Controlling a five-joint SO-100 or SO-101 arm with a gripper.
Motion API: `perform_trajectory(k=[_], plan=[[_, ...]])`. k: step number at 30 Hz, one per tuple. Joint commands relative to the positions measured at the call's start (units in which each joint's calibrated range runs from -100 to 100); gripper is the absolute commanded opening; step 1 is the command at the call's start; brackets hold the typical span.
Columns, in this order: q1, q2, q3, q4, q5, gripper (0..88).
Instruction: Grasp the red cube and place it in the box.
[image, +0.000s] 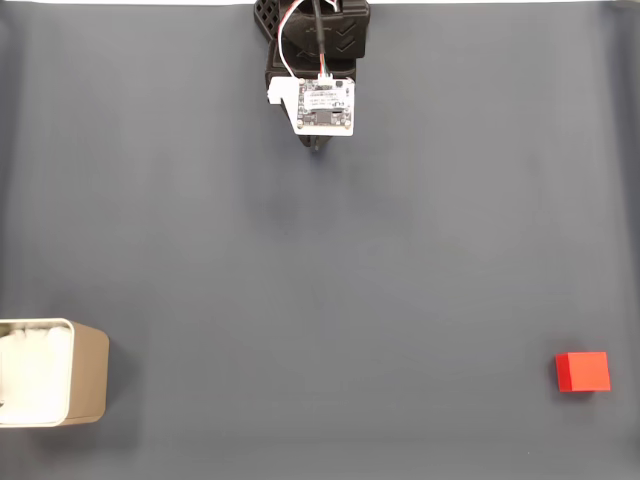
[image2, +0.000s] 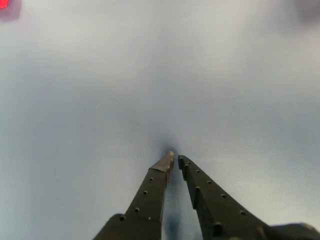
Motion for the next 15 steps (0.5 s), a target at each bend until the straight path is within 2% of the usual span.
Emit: perform_trajectory(k=[1, 8, 15], plan=[[0.91, 0.35, 0.45, -2.5, -0.34, 0.0], [2.33, 6.67, -9.77, -18.16, -0.24, 0.0], [1.83, 21.75, -37.87, -17.5, -0.24, 0.2]])
